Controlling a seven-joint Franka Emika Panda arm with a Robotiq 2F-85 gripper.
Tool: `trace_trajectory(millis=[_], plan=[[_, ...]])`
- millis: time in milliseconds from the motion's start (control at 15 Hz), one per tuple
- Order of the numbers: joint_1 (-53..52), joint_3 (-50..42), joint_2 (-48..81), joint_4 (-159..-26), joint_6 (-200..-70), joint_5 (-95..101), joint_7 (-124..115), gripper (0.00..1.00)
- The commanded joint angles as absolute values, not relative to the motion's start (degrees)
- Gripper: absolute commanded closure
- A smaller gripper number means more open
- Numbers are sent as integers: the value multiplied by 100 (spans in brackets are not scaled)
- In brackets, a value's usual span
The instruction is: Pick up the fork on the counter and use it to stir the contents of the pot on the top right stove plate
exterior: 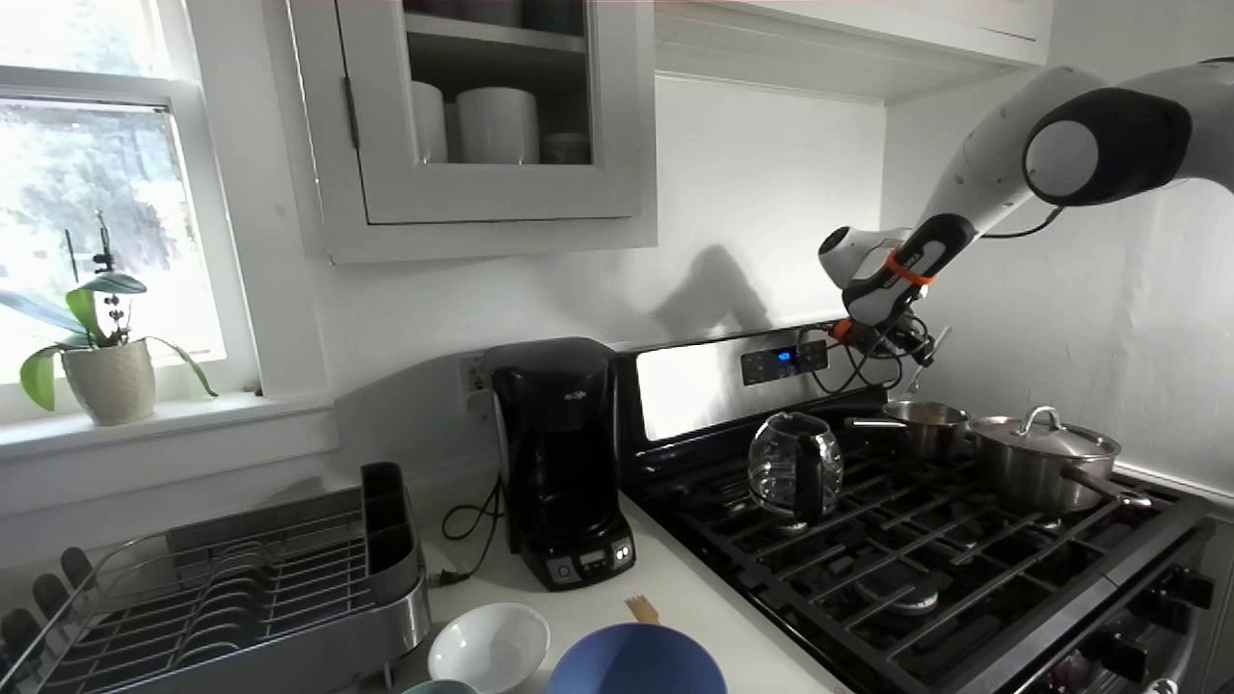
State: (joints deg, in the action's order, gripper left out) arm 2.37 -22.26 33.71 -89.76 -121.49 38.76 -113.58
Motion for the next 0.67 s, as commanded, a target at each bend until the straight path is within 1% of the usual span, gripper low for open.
trace_trajectory(millis=[0, 200, 600], plan=[[246, -2261, 3337, -8943, -11678, 4283, -11582, 96], [316, -2183, 3298, -8959, -11393, 4411, -11449, 96], [252, -2121, 3636, -8843, -11048, 4945, -12294, 96]])
